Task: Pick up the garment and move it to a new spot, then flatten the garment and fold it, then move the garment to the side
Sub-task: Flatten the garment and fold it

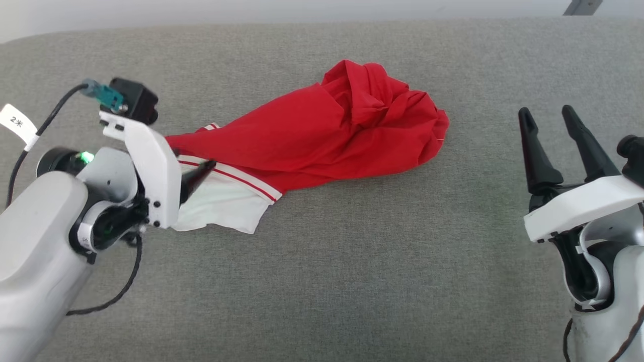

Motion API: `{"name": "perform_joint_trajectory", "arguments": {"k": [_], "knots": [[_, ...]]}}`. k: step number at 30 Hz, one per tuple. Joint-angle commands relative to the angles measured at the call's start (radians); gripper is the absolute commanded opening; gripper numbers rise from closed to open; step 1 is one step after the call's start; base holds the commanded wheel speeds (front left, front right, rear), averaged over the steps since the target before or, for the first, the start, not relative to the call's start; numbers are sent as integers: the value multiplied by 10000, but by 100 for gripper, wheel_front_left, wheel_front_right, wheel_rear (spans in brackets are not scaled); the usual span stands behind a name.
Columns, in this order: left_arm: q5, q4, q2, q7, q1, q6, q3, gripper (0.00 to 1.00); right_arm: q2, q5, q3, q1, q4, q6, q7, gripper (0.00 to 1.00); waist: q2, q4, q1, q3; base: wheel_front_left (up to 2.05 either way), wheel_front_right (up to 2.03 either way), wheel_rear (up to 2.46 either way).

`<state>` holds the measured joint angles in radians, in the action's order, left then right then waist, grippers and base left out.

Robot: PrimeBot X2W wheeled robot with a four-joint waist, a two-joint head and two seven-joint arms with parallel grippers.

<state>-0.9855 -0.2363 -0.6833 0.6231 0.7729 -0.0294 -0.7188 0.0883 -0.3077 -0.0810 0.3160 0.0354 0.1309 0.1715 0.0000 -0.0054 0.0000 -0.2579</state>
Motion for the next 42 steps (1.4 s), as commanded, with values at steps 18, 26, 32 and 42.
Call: {"name": "perform_joint_trajectory", "arguments": {"k": [18, 26, 32, 42], "knots": [[-284, -3728, 872, 732, 55, -382, -451, 100, 193, -15, 152, 240, 347, -4, 456, 100, 0, -193, 0, -357, 0, 0, 0], [-550, -4950, 1406, 535, 113, 533, -480, 0, 208, 62, 18, 119, 449, -4, 525, 100, 0, -172, 0, -460, 0, 0, 0], [-356, -4202, 775, 208, -139, 869, -521, 0, 240, 136, -204, 1, 517, -4, 597, 100, 0, 79, 0, -345, 0, 0, 0], [-705, -1351, -597, 351, -1739, -80, -303, 0, 208, 202, -434, -151, 757, -4, 869, 100, 0, 532, 0, -238, 0, 0, 0]]}}
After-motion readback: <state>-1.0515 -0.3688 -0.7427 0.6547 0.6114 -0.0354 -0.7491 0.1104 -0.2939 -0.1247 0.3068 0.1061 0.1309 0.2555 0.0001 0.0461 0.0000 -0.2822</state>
